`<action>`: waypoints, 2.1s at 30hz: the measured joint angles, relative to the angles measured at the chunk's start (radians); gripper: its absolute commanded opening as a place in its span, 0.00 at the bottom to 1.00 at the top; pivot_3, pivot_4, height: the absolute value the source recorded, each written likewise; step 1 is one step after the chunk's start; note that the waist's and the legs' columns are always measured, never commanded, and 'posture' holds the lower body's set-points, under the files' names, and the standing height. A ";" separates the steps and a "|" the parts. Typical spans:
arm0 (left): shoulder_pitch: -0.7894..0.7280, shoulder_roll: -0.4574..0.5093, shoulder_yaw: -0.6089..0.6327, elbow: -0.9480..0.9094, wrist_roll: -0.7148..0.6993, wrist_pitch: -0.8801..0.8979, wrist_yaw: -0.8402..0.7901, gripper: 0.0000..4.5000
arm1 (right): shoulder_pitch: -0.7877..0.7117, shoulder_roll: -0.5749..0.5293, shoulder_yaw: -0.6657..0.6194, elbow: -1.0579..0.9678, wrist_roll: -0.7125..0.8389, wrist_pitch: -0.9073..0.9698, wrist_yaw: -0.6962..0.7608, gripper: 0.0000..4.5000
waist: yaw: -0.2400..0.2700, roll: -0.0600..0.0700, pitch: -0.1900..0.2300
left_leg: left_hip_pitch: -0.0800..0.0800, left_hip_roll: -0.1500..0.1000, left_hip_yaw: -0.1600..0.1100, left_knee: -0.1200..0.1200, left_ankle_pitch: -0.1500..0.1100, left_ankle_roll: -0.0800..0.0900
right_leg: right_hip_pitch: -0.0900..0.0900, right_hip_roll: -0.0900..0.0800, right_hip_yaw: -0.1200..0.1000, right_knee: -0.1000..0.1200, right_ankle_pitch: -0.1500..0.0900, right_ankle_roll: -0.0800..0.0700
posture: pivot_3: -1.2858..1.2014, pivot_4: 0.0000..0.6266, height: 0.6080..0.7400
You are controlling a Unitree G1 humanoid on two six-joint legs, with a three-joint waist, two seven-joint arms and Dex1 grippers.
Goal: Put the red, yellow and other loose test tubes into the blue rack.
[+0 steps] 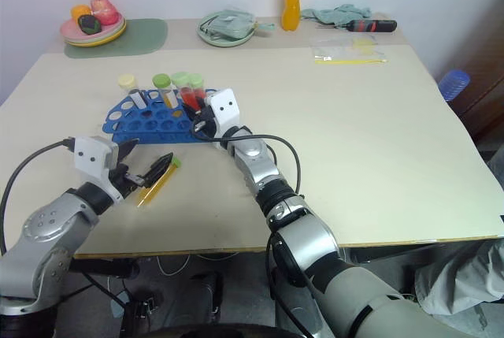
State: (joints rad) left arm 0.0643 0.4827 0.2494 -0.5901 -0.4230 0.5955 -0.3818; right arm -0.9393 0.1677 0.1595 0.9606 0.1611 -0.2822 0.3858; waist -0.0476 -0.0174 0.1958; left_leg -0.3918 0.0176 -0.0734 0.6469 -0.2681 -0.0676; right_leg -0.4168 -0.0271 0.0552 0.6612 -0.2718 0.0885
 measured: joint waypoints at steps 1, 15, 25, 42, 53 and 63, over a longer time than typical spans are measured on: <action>0.005 0.000 0.000 0.000 0.000 -0.001 -0.003 1.00 | 0.000 0.000 -0.001 0.001 -0.001 -0.001 0.002 0.17 | 0.000 0.000 0.000 | 0.000 0.000 0.000 0.000 0.000 0.000 | 0.000 0.000 0.000 0.000 0.000 0.000 | 0.52 0.24 1.00; 0.025 0.000 0.002 0.049 0.010 -0.079 -0.030 1.00 | 0.002 0.000 -0.009 0.010 -0.006 -0.028 0.043 0.99 | 0.000 0.000 0.000 | 0.000 0.000 0.000 0.000 0.000 0.000 | 0.000 0.000 0.000 0.000 0.000 0.000 | 0.52 0.24 1.00; 0.037 -0.001 0.004 0.042 0.012 -0.076 -0.011 1.00 | 0.075 -0.028 0.038 -0.262 -0.005 0.007 0.109 0.99 | 0.003 0.000 0.000 | 0.000 0.000 0.000 0.000 0.000 0.000 | 0.000 -0.001 0.000 0.000 0.000 0.000 | 0.52 0.24 1.00; 0.039 0.015 0.005 0.041 0.040 -0.074 -0.008 1.00 | 0.179 -0.045 0.069 -0.472 -0.052 0.278 0.062 0.99 | 0.000 0.000 0.000 | 0.000 0.000 0.000 -0.001 0.000 0.000 | -0.001 0.000 0.000 0.001 0.000 -0.001 | 0.52 0.24 1.00; 0.072 0.030 0.024 0.093 0.052 -0.114 -0.035 1.00 | 0.053 -0.227 0.130 -0.622 -0.100 0.644 0.266 0.99 | 0.001 0.000 0.000 | 0.000 0.000 0.000 0.000 0.000 0.000 | -0.002 0.000 0.000 0.001 0.000 -0.001 | 0.52 0.24 1.00; 0.090 0.015 0.019 0.121 0.057 -0.169 -0.064 1.00 | -0.077 -0.172 0.106 -0.357 -0.110 0.726 0.278 0.99 | 0.000 0.000 0.000 | -0.001 0.000 0.000 -0.001 0.000 0.000 | -0.002 0.000 0.000 0.001 0.000 -0.001 | 0.52 0.24 1.00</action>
State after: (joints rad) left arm 0.1540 0.4979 0.2681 -0.4688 -0.3658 0.4261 -0.4456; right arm -1.0166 -0.0048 0.2659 0.6032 0.0509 0.4435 0.6635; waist -0.0475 -0.0170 0.1961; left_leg -0.3925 0.0174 -0.0730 0.6460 -0.2680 -0.0677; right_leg -0.4192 -0.0273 0.0552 0.6623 -0.2723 0.0876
